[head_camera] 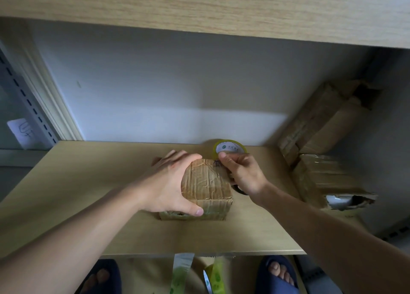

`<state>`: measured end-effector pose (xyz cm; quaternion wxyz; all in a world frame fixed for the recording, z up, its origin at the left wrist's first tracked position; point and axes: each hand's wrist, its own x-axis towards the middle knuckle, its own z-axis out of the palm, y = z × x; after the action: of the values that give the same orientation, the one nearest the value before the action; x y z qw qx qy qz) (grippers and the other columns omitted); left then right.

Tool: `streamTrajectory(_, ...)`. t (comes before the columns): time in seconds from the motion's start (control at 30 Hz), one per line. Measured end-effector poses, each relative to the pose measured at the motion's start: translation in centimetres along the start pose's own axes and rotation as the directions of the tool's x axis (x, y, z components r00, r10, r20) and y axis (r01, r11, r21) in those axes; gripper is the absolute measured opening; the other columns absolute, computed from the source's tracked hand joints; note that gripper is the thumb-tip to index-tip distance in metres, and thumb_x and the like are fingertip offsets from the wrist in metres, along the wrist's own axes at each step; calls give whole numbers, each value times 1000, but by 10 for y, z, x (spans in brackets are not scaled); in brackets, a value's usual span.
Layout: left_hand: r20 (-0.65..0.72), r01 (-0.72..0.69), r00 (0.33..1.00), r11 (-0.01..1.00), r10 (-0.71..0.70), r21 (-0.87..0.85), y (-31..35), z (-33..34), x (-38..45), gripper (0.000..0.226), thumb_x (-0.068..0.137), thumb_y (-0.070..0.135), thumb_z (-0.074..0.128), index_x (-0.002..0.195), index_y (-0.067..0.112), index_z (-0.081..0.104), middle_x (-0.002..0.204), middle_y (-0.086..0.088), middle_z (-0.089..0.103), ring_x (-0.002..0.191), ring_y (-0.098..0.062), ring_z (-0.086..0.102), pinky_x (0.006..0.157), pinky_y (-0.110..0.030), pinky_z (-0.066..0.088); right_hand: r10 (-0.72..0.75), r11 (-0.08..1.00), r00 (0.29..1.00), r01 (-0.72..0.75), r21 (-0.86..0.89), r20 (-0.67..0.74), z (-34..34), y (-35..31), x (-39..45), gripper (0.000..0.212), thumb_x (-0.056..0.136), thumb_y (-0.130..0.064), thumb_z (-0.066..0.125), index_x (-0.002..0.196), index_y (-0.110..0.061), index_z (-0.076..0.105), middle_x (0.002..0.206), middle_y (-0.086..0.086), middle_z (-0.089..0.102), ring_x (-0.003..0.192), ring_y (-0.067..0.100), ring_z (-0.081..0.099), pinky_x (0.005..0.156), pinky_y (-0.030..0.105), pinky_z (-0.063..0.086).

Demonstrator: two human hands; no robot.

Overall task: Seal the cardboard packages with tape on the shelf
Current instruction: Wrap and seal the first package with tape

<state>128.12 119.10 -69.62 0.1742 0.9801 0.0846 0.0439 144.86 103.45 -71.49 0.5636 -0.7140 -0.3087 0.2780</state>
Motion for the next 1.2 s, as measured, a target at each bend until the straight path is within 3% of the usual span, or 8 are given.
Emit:
streamTrajectory(0.1,-33,5,999,999,-7,-47,-2,1,-2,124,47,79,77,152,33,31,144,16,39,134,-7,35,115,-40,33,151,987,988,-151,45,23,-4,3,-7,44,105,-50,47,111,-16,74,97,0,78,86,19,73,81,39,56)
streamTrajectory(0.33,-210,-34,975,887,-71,-460,-16,5,-19,111,64,72,74,156,40,22,157,26,32,143,12,29,116,-14,27,80,964,970,-134,228,231,-2,-9,-23,63,90,-68,56,146,-40,50,143,-9,61,124,16,64,104,51,53)
streamTrajectory(0.43,-170,-43,984,845,-56,-533,-12,11,-16,121,74,64,78,160,40,-3,166,18,19,152,4,18,122,-23,22,-80,981,957,25,195,279,1,-25,-32,93,80,-32,80,155,-43,25,133,-34,56,122,-4,61,98,32,56)
streamTrajectory(0.57,-81,-49,997,794,0,-606,-14,20,-14,128,75,30,91,159,36,-5,156,17,38,144,1,39,115,-28,41,-186,982,951,187,18,246,2,-27,-30,128,61,-16,97,160,-33,18,141,-13,53,125,1,59,101,24,52)
streamTrajectory(0.63,-79,-38,997,773,-16,-634,-17,26,-14,134,66,35,95,159,31,-1,154,17,40,143,2,39,116,-29,40,-188,980,954,198,-18,233,2,-25,-30,124,60,-21,97,160,-31,23,137,-21,53,122,-7,57,98,19,52)
streamTrajectory(0.77,-129,-17,986,722,-101,-692,-15,33,-10,143,51,35,102,158,26,7,147,12,52,139,-5,48,112,-33,44,-177,980,930,196,-25,322,3,-16,-27,112,67,-12,96,155,-33,31,137,-1,63,129,18,60,109,46,51)
streamTrajectory(1.07,-105,-27,985,478,-136,-878,-8,23,-4,101,65,23,89,149,12,35,136,-16,63,125,-30,63,102,-49,53,-54,985,898,121,-127,436,-2,-8,-32,131,70,0,91,162,-41,7,143,-10,57,128,2,57,90,20,54)
streamTrajectory(1.2,-15,29,990,314,-138,-949,-7,18,-12,69,66,31,88,129,15,63,125,-10,72,118,-25,68,93,-29,55,-56,997,919,73,-29,390,3,-17,-34,110,78,13,80,156,-34,19,120,-16,70,107,1,69,73,17,56)
